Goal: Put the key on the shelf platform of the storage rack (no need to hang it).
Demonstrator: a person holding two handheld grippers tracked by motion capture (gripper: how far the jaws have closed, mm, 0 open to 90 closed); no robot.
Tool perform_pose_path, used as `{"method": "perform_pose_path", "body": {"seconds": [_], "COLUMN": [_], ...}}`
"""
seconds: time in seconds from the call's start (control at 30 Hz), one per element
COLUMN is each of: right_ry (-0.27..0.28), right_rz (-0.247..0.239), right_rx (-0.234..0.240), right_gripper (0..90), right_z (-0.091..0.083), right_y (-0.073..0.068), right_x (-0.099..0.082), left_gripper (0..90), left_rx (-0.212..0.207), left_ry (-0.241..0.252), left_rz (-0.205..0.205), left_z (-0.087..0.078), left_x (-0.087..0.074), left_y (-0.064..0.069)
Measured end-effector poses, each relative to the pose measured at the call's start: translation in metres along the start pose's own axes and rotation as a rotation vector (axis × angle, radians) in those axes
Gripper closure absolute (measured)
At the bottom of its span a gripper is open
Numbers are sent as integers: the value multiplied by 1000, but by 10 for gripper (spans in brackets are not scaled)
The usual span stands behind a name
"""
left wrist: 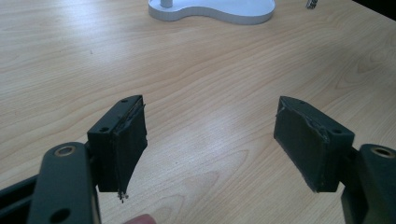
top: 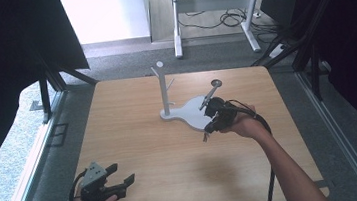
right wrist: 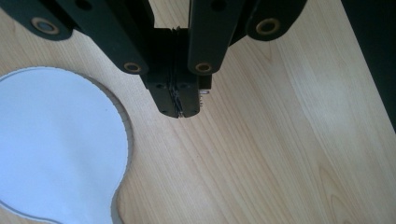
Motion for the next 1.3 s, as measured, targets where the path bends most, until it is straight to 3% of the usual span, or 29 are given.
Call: {"method": "perform_pose_path", "body": {"seconds": [1.3], "right_ry": [-32], "right_rz": [44], "right_rx": [14], "right_gripper": [893], "right_z": [3], "right_y": [40], "right_x": [29], "left_gripper": [257], "left_rx": [1], "left_ry": [-2], "left_rz": [-13], "left_z": [1], "left_x": [-1], "left_y": [-4]}}
Point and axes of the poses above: each handheld gripper's, and its own axes: z roughly forward along the jaws, x roughly out of its top, y roughly to its right, the point moved 7 cm from there along z, roughly forward along the jaws, and after that the axes turned 9 degrees about x, right-handed, at the moved point
